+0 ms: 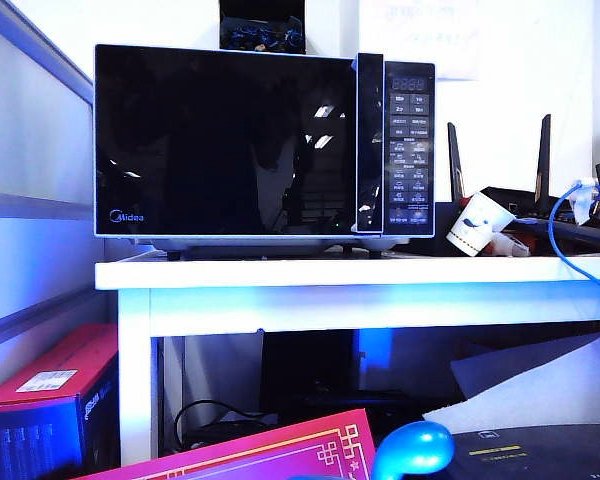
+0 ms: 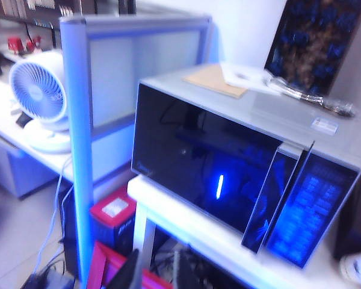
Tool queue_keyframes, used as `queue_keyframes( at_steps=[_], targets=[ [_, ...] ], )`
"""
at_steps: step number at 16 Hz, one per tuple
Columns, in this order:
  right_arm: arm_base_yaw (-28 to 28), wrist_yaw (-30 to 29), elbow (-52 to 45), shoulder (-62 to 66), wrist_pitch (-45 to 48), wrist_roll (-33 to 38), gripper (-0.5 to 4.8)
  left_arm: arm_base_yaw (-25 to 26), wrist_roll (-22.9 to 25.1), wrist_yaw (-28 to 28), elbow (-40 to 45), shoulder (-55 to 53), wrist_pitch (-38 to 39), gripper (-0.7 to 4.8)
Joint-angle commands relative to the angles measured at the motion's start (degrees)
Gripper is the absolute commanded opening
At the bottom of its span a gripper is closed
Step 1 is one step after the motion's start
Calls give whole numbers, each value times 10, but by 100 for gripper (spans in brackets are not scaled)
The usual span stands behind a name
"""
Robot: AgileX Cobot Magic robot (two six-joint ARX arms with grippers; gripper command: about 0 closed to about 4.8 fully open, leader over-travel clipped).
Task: Open the microwave door, place the box of snacks from the top of the microwave inside, then close the microwave door.
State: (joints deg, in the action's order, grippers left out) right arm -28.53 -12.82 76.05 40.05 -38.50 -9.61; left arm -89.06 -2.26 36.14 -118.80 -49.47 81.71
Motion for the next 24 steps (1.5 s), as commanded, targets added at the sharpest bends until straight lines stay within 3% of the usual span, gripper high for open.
queue_keyframes(
  at_steps=[1, 3, 5, 6, 9, 12, 16, 18, 20, 24],
  targets=[
    [0, 0, -186, -68, 172, 13, 81, -1, 31, -47, 70, -4, -27, -5],
    [0, 16, -309, -108, 236, 41, 81, -1, 69, -76, 172, -4, -128, -5],
    [0, 19, -372, -130, 246, 48, 81, -1, 114, -86, 265, -4, -230, -5],
    [0, 40, -402, -144, 247, 52, 81, -1, 133, -112, 334, -4, -317, -5],
    [0, 50, -452, -173, 246, 56, 81, 0, 143, -168, 475, -5, -516, -5],
    [0, 51, -520, -222, 235, 56, 81, 0, 139, -276, 647, -5, -726, -5],
    [0, 50, -634, -289, 233, 87, 81, 0, 97, -300, 773, -9, -826, -5],
    [0, 50, -687, -329, 223, 100, 81, 0, 88, -299, 804, -9, -828, -5],
    [0, 42, -710, -366, 153, 101, 81, 0, 87, -297, 829, -9, -852, -5],
    [0, 37, -711, -383, 141, 105, 81, 0, 111, -283, 880, -9, -893, -5]
  ],
)
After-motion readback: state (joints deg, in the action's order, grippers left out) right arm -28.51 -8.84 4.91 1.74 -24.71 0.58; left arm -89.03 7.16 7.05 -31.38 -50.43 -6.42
